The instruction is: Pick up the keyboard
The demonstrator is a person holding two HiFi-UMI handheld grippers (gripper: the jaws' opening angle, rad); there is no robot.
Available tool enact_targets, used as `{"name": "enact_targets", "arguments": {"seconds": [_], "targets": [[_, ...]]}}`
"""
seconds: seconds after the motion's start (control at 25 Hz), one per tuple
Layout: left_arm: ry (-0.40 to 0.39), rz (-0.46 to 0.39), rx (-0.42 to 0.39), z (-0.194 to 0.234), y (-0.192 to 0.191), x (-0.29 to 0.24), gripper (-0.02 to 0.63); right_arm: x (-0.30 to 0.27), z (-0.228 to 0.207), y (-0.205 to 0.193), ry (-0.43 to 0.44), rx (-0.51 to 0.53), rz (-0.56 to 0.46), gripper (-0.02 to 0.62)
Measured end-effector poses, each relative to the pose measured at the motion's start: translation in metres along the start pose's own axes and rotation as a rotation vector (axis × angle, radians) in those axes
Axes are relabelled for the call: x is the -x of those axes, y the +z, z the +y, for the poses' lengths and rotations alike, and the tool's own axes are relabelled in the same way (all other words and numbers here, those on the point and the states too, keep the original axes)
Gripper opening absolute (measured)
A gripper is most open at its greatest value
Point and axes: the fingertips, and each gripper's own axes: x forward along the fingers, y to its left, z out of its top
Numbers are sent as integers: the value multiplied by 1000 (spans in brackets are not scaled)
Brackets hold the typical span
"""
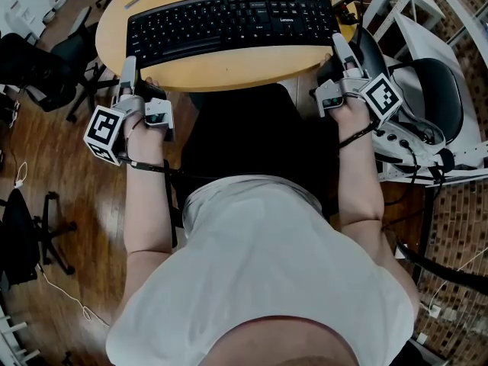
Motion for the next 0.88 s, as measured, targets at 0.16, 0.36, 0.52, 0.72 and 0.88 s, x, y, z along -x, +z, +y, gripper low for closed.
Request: {"name": "enact_targets", "arguments": {"seconds": [0.16, 0.36, 0.52, 0.72, 0.88], "targets": [[-39, -18, 1, -4, 0, 2, 314, -1, 6, 2, 39, 12, -10, 110], [-88, -45, 9, -9, 1, 5, 313, -1, 10, 3, 78, 20, -21, 110], [-92, -50, 12, -7, 0, 5, 313, -1, 10, 3, 93, 24, -19, 110], [-87, -50, 19, -7, 0, 5, 313, -2, 8, 3, 85, 16, -14, 110], [-92, -53, 9, -7, 1, 5, 313, -2, 9, 2, 90, 12, -12, 110]]}}
